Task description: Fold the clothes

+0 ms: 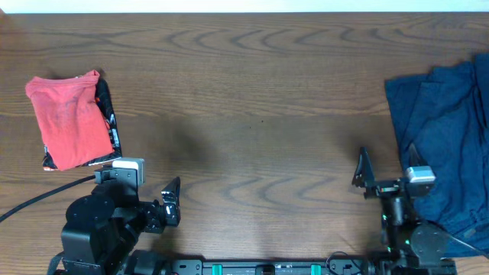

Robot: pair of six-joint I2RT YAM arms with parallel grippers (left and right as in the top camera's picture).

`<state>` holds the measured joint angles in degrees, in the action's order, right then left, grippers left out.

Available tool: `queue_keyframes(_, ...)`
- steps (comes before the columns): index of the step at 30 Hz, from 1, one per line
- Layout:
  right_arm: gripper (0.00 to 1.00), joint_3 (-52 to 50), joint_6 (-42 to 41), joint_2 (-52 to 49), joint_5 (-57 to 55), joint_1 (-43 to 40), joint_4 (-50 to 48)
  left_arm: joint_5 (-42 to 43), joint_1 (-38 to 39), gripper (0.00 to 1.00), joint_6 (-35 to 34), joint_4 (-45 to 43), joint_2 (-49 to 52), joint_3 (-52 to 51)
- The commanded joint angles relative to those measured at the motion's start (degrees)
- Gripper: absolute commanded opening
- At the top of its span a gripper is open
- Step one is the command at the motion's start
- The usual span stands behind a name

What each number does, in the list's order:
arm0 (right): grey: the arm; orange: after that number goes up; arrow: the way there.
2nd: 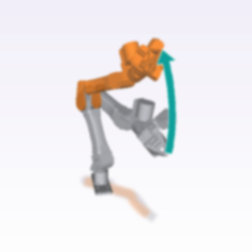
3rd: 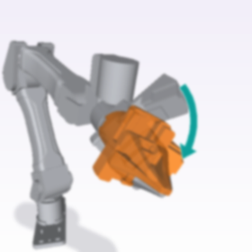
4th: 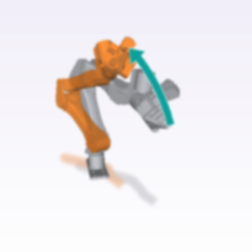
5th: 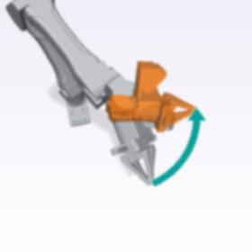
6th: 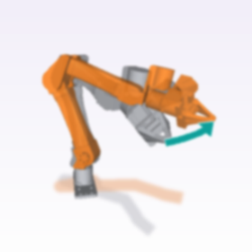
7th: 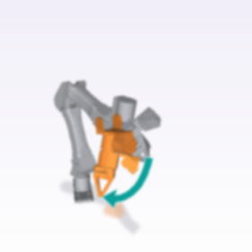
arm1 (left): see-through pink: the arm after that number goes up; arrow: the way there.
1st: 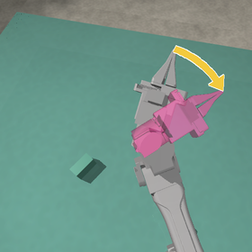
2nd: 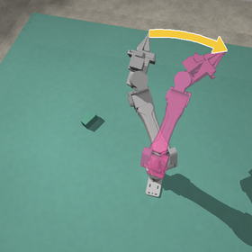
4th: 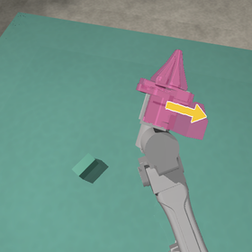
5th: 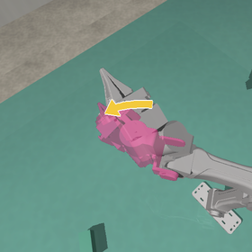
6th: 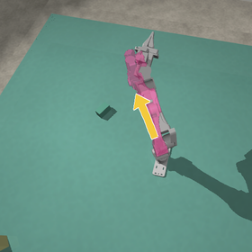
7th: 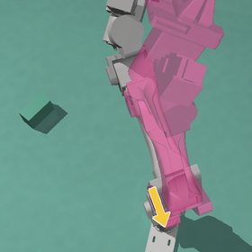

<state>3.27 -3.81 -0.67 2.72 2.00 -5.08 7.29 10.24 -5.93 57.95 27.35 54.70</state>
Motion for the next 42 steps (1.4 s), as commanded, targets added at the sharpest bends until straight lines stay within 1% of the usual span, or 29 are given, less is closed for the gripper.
queue_keyframes(1, 0.99, -2.95, 1.09, 0.37, -0.81, -0.44, -0.46, -0.28, 0.2, 0.98, 0.57, -0.17, -0.02, -0.22)
queue_keyframes(4, 0.99, -2.95, 1.51, 0.39, -1.2, -0.44, 2.16, -0.28, 0.2, 0.98, 0.55, -0.17, -0.02, -0.22)
queue_keyframes(7, 0.99, -2.95, 0.66, 0.39, -0.11, -0.26, 8.48, -0.28, 0.2, 0.98, 0.57, -0.17, -0.02, -0.22)
queue_keyframes(8, 0.99, -2.95, 0.68, 0.33, -0.46, -0.07, 9.2, -0.28, 0.2, 0.98, 0.55, -0.17, -0.02, -0.22)
queue_keyframes(36, 0.99, -2.95, 0.7, 0.24, -0.61, -0.07, 9.2, -0.28, 0.17, 0.98, 0.55, -0.17, -0.17, -0.26)
queue_keyframes(40, 0.99, -2.95, 0.7, 0.24, -0.61, -0.07, 9.2, -2.97, -1.4, 0.98, 3.37, 1.75, -1.92, -0.7)
queue_keyframes(42, 0.99, -2.95, 0.7, 0.24, -0.61, -0.07, 9.2, -3.56, -3.19, 0.98, 4.66, 1.51, -4.02, -2.8)
